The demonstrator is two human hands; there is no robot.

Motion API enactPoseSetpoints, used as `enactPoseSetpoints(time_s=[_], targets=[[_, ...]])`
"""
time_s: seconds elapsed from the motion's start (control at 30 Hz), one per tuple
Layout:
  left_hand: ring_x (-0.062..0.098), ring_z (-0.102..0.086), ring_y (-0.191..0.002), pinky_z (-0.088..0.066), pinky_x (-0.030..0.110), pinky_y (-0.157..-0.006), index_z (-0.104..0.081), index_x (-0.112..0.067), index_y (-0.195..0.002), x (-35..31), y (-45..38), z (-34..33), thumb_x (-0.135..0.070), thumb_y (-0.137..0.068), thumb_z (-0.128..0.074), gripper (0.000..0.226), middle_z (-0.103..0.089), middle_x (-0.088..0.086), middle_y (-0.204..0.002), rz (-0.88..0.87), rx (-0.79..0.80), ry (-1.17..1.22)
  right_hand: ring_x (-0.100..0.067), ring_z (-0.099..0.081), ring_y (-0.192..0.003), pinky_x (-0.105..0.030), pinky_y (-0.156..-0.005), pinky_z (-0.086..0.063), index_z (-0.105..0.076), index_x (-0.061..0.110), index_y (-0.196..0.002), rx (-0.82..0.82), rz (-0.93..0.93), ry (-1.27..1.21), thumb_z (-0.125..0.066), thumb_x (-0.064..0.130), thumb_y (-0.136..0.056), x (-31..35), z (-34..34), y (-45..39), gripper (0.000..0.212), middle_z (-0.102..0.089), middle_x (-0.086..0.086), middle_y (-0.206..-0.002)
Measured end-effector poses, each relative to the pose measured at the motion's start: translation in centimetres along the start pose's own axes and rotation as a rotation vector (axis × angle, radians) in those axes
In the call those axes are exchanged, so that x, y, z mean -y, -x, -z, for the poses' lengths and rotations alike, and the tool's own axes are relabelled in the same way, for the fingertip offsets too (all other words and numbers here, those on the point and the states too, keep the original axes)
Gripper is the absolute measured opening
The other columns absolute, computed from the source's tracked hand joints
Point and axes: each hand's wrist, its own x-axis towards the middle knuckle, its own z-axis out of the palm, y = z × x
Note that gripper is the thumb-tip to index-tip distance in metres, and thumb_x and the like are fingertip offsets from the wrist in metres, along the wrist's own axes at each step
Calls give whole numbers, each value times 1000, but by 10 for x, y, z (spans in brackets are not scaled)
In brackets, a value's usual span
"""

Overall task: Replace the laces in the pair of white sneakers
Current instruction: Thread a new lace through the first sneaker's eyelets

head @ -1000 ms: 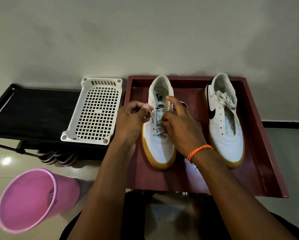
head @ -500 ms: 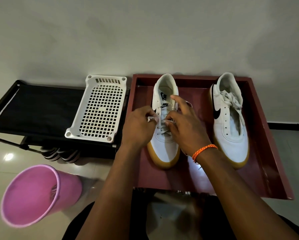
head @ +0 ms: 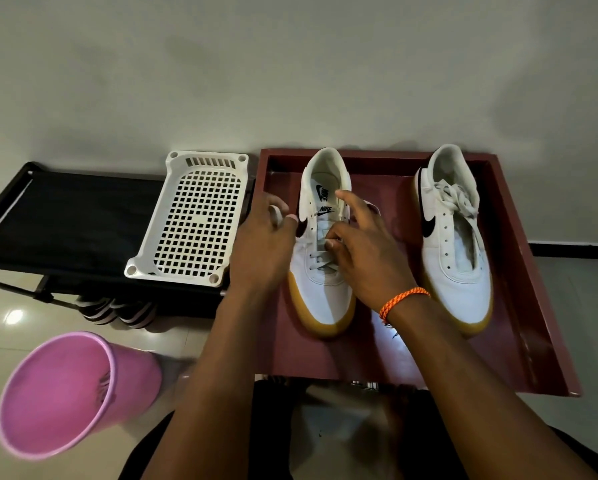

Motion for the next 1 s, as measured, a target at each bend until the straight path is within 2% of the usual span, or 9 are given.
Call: enactPoseSetpoints(time_s=[0.07, 0.23, 0.5, 0.57, 0.67, 0.73, 0.8, 0.87, 1.0], targets=[[18, -66, -88, -53, 39, -74, -64, -30, -91, 11, 1, -9, -42, -100, -64, 16, -69, -5, -93, -111, 89, -368, -27, -48, -134, -47, -90, -55, -64, 20, -91, 6, -5, -7, -64, 19, -101, -1, -1, 0, 10, -22, 12, -170], [7, -61, -73, -42, 28, -62, -65, -28, -79, 13, 0, -13, -21, -99, -70, 23, -66, -12, -81, -133, 105, -264, -26, -44, -139, -45, -91, -56, -64, 19, -91, 7, 1, -21, -66, 21, -101, -1, -1, 0, 11, -23, 11, -170], [4, -68, -72, -55, 19, -69, -73, 5, -97, -8, 2, -1, -2, -101, -65, 11, -78, -1, -84, 38, 134, 414, -32, -44, -140, -50, -91, -56, -52, 30, -85, 8, 23, -41, -63, 13, -99, -1, 1, 0, 24, -24, 8, -170], [14, -71, -84, -59, 27, -80, -72, 1, -94, -14, 4, 3, -2, -102, -63, 13, -78, 9, -96, 50, 157, 574, -31, -42, -141, -50, -93, -56, -61, 23, -90, 9, 13, -29, -61, 12, -100, -2, 0, 0, 14, -23, 9, -170], [20, -64, -71, -59, 35, -73, -64, -7, -92, -17, 2, 7, -3, -105, -58, 15, -69, 9, -84, 111, 111, 838, -29, -42, -140, -49, -93, -55, -62, 19, -91, 13, 8, -23, -60, 12, -100, -3, -1, 1, 12, -21, 11, -171], [14, -56, -60, -53, 35, -64, -58, -10, -105, -12, -1, 7, -9, -105, -59, 2, -61, 2, -78, 112, -10, 669, -29, -43, -138, -49, -92, -54, -62, 19, -91, 5, 10, -19, -58, 15, -102, -3, -1, 1, 12, -20, 12, -171], [10, -59, -67, -50, 34, -66, -58, -21, -112, 5, -5, 0, -29, -103, -64, 13, -61, -7, -81, -49, -56, 79, -29, -44, -137, -49, -92, -54, -62, 19, -91, 6, 7, -23, -59, 18, -102, -4, -3, 1, 11, -20, 12, -171], [17, -64, -84, -54, 39, -73, -66, -30, -98, 16, -2, -8, -47, -97, -65, 18, -64, -7, -87, -175, 39, -368, -29, -44, -138, -49, -92, -54, -63, 20, -92, 17, 2, -23, -63, 19, -100, -5, -3, 0, 8, -20, 13, -171], [23, -64, -86, -56, 47, -78, -70, -23, -80, 16, -2, -16, -22, -93, -74, 13, -66, -2, -88, -225, 46, -319, -27, -43, -140, -48, -92, -55, -64, 20, -93, 20, 4, -13, -66, 20, -100, -6, -3, 0, 7, -19, 13, -171]])
